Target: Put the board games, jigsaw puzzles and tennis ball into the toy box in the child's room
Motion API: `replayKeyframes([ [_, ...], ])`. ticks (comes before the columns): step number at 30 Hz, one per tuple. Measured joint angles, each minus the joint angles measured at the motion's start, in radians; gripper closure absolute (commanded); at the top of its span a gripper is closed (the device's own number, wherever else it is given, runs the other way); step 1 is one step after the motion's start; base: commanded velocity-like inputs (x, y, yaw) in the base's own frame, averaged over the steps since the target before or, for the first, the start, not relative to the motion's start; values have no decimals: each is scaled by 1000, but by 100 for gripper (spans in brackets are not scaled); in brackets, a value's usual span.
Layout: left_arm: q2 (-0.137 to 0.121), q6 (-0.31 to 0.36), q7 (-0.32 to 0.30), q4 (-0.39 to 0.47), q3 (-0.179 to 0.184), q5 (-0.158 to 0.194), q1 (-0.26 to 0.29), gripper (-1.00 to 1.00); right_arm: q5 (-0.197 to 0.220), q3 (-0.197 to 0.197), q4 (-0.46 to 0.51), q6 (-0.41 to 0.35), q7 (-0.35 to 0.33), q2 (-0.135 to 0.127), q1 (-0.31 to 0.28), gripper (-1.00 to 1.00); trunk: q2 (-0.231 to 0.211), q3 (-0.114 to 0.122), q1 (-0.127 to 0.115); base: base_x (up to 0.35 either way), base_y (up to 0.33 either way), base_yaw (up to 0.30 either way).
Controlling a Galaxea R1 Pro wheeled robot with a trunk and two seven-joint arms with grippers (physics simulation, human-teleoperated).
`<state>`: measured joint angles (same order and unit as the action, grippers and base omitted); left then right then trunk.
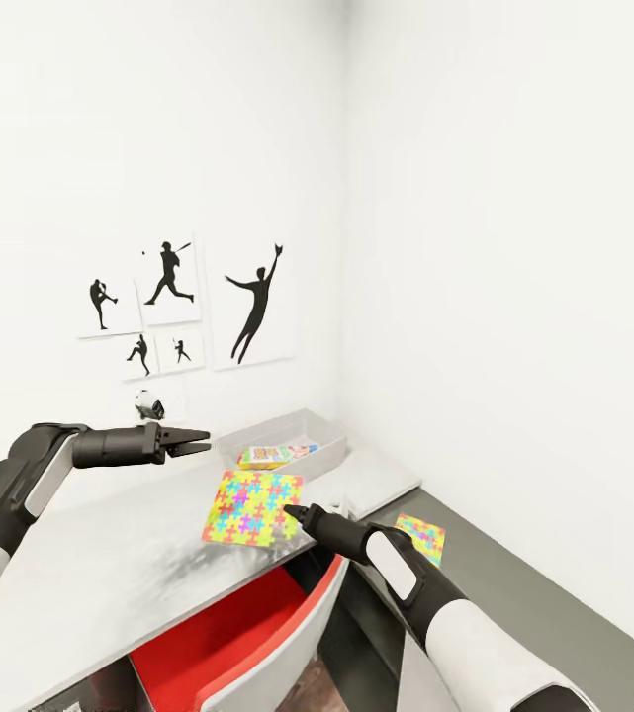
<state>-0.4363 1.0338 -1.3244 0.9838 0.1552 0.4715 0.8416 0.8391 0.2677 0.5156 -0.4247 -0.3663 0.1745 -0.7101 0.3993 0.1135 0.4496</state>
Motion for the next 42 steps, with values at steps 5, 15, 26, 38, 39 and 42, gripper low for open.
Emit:
replayKeyframes([
  [5,0,-2,1,0,3,-2,0,-100,1,-1,0,-1,-1,0,0,100,0,6,0,74,0,207],
  [15,0,-5,2,0,-2,-2,0,-100,1,-1,-1,1,0,0,0,100,0,18,0,40,0,207],
  [26,0,-5,3,0,-1,-2,0,-100,1,-1,-1,30,1,0,0,100,0,22,0,81,0,60],
  [38,0,-5,3,0,-1,-2,0,-100,3,-2,-2,36,1,0,0,100,0,22,0,1,0,1],
  [39,0,-5,3,0,-1,-2,0,-100,2,-1,-2,36,1,0,0,100,0,22,0,0,0,0],
  [42,0,-5,3,0,-1,-2,0,-100,2,-2,-2,36,1,0,0,100,0,22,0,0,0,0],
])
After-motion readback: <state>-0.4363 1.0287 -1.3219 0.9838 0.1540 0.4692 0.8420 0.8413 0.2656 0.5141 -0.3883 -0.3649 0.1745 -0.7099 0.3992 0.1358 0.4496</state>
